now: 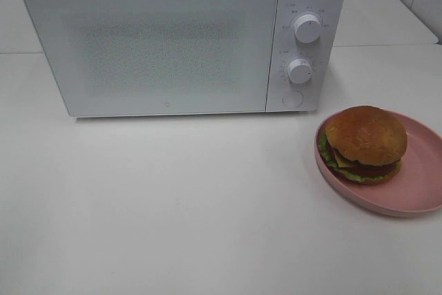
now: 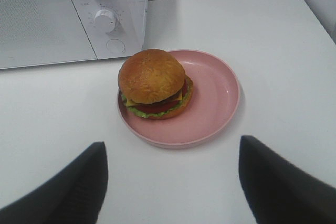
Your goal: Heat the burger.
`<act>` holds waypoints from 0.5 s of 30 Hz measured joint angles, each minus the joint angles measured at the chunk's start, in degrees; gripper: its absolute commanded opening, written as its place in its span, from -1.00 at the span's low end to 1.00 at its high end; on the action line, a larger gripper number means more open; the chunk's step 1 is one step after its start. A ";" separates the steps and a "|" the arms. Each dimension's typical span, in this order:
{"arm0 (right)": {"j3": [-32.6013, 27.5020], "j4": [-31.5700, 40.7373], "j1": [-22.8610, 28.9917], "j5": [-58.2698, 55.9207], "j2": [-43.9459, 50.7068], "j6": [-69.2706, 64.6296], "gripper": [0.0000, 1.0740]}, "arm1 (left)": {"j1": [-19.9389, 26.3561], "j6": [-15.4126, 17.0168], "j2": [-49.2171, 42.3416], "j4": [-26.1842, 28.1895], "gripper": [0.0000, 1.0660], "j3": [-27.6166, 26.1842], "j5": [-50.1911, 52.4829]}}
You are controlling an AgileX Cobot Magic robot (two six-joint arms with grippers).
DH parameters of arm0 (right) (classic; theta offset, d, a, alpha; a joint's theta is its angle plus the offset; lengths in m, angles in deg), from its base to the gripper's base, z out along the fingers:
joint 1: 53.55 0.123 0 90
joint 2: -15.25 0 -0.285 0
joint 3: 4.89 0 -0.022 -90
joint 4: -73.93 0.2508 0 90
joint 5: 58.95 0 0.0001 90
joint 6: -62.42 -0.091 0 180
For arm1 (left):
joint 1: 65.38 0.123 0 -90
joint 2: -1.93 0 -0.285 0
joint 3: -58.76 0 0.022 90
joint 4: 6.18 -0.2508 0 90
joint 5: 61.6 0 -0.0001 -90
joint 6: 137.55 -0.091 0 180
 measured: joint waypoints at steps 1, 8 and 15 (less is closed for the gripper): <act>0.00 0.00 0.00 0.00 0.00 0.00 0.16 | 0.00 0.00 0.00 0.00 -1.00 0.00 0.00; 0.00 0.00 0.00 0.00 0.00 0.00 0.16 | 0.00 0.00 0.00 0.00 -1.00 0.00 0.00; 0.00 0.00 0.00 0.00 0.00 0.00 0.16 | 0.00 -0.06 0.00 0.00 -1.00 0.00 0.06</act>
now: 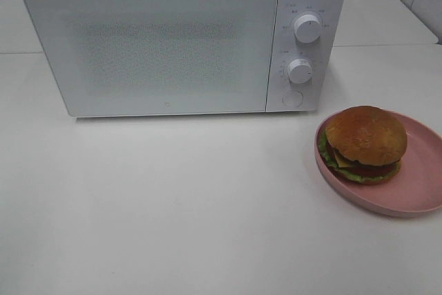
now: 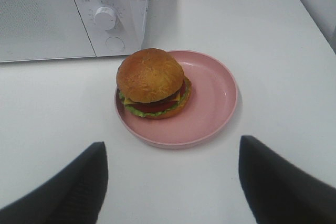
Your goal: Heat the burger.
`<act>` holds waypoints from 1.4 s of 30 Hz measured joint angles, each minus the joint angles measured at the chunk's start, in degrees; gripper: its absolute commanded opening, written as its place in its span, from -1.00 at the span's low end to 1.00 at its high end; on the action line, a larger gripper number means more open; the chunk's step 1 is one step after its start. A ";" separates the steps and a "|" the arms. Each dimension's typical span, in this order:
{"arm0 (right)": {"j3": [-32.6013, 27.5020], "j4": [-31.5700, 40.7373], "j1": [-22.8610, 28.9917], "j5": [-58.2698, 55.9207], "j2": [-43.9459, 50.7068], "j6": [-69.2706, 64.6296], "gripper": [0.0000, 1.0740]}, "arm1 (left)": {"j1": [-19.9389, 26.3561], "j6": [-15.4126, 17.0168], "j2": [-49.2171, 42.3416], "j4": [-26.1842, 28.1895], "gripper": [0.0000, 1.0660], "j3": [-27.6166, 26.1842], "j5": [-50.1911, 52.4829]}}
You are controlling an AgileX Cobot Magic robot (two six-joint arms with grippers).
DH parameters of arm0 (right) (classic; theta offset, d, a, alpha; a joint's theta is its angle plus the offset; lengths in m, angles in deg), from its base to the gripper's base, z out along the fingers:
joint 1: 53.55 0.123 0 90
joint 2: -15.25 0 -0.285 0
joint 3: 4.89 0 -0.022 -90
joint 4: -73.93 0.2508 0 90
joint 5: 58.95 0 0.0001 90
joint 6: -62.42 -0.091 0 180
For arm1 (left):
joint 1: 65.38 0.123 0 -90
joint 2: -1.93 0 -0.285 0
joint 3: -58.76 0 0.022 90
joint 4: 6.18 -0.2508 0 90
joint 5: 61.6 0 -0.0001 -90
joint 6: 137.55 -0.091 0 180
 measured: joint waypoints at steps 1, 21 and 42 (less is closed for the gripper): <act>0.00 0.00 0.00 0.00 0.00 0.00 0.16 | 0.00 0.00 0.00 0.00 -1.00 0.00 0.06; 0.00 0.00 0.00 0.00 0.00 0.00 0.16 | 9.80 0.00 0.00 0.00 -1.00 0.06 0.11; 0.00 0.00 0.00 0.00 0.00 0.00 0.16 | 13.64 0.00 0.00 0.00 -1.00 0.06 0.11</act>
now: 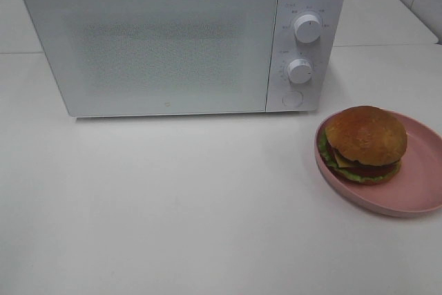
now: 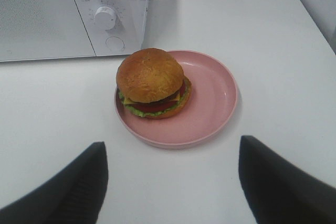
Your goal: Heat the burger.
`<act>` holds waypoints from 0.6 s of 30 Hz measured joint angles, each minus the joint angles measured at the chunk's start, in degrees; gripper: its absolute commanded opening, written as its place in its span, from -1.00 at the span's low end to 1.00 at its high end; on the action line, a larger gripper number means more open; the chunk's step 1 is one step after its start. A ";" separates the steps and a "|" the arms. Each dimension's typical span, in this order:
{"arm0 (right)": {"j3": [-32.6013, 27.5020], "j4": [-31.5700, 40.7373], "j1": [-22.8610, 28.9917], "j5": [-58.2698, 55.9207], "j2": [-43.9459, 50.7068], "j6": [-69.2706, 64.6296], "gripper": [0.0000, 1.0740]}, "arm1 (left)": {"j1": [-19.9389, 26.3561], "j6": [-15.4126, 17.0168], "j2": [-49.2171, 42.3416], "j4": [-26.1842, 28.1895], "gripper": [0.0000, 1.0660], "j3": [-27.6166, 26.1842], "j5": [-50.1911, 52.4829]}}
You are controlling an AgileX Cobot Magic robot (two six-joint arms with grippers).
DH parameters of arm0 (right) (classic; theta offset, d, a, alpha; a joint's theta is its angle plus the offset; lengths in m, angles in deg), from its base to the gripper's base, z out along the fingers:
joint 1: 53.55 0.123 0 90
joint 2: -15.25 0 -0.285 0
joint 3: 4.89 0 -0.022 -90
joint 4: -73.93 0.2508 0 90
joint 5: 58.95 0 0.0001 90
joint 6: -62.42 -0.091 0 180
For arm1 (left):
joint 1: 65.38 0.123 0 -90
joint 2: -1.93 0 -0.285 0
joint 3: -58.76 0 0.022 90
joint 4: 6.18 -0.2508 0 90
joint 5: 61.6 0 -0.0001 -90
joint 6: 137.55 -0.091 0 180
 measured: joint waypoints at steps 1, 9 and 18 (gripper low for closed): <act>0.00 0.00 0.00 0.00 0.00 0.00 0.16 | 0.00 0.00 0.00 0.00 -1.00 0.00 0.00; 0.00 0.00 0.00 0.00 0.00 0.00 0.16 | 0.00 0.00 0.00 0.00 -1.00 0.00 0.00; 0.00 0.00 0.00 0.00 0.00 0.00 0.16 | 0.00 0.00 0.00 0.00 -1.00 0.00 0.00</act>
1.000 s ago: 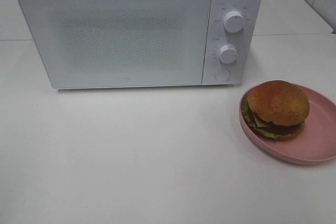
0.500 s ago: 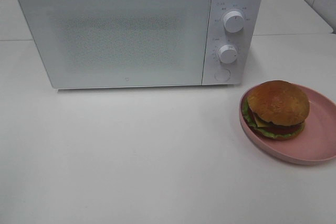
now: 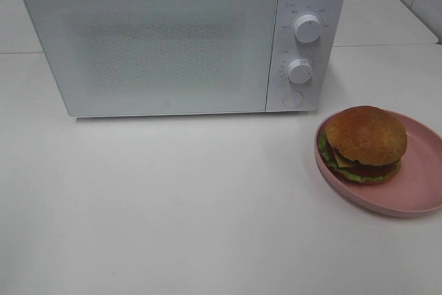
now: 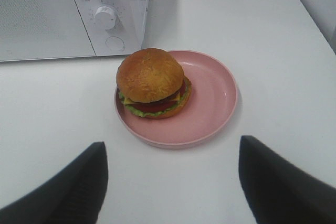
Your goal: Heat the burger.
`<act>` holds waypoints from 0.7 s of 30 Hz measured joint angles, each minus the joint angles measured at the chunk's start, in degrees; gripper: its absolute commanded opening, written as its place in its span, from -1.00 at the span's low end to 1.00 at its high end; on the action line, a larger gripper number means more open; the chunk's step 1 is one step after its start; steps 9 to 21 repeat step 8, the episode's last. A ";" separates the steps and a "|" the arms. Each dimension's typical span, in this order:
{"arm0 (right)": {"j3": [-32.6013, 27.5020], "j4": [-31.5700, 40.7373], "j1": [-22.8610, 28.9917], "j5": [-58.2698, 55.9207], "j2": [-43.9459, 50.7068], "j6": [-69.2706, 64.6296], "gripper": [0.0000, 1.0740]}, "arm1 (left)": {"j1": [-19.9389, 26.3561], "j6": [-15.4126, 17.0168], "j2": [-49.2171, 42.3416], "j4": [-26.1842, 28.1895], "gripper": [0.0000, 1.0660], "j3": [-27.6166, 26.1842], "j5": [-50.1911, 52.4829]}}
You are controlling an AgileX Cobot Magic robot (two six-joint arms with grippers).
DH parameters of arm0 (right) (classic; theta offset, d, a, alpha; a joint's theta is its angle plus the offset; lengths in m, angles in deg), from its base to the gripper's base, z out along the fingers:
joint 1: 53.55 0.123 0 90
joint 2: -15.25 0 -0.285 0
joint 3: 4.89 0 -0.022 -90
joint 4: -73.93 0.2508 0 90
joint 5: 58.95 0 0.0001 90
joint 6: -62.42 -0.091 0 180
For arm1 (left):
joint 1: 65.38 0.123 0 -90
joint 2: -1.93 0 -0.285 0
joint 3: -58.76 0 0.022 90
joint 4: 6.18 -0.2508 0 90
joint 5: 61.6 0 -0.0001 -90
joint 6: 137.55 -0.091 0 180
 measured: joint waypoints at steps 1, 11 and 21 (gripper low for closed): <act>0.00 0.00 0.00 0.00 0.00 0.00 0.16 | 0.00 0.00 0.00 0.00 -1.00 0.00 0.00; 0.00 0.00 0.00 0.00 0.00 0.00 0.16 | 0.00 0.00 0.00 0.00 -1.00 0.00 0.00; 0.00 0.00 0.00 0.00 0.00 0.00 0.16 | 0.00 0.00 0.00 0.00 -1.00 0.00 0.00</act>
